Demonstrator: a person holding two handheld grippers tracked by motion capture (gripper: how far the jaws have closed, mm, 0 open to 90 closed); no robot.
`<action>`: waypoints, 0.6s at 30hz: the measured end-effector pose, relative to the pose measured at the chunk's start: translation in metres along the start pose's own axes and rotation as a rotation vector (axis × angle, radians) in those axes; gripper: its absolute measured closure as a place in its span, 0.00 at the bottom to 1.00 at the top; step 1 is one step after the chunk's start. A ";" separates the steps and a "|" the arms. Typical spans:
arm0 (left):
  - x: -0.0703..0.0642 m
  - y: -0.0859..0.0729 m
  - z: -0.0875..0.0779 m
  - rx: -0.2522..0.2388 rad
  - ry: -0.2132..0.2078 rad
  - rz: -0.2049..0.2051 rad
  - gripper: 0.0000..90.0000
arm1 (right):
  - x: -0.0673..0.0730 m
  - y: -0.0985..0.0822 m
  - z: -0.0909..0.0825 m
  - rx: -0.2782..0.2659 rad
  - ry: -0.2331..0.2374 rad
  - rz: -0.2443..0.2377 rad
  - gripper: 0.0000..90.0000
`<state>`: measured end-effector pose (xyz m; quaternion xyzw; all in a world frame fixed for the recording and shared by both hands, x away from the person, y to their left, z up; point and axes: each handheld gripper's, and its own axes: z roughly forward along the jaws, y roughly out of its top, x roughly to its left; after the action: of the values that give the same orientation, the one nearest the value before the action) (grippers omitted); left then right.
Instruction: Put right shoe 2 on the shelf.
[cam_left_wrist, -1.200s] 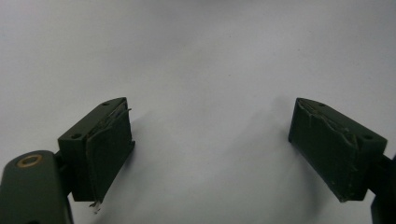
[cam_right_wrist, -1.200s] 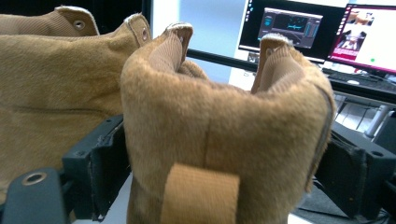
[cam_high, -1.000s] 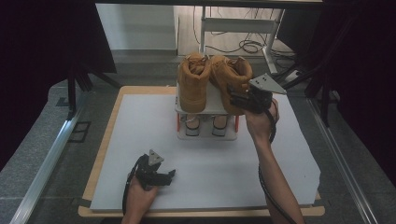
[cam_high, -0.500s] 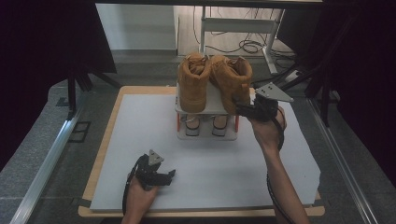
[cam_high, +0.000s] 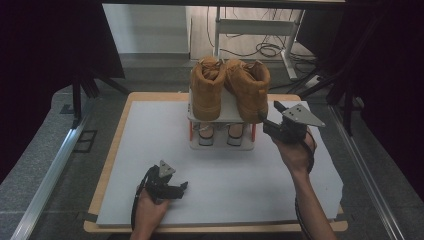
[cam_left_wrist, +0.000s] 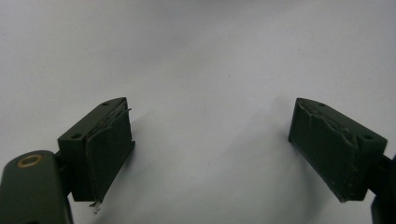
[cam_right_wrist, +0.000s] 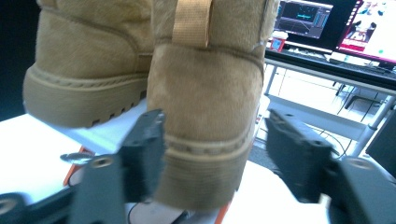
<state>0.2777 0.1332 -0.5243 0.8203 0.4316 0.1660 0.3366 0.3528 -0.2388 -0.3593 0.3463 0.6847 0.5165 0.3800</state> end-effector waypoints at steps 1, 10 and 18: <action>0.000 0.000 0.000 0.000 0.000 0.000 0.15 | 0.000 -0.002 -0.002 0.004 0.005 -0.001 0.55; 0.000 0.000 0.000 -0.003 0.001 -0.003 0.15 | -0.008 -0.021 -0.013 0.062 0.052 0.040 0.95; 0.000 0.000 0.000 -0.003 0.001 -0.003 0.15 | -0.009 -0.031 -0.009 0.088 0.092 0.038 0.99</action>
<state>0.2777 0.1329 -0.5245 0.8190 0.4328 0.1664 0.3378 0.3466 -0.2572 -0.3865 0.3516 0.7169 0.5082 0.3227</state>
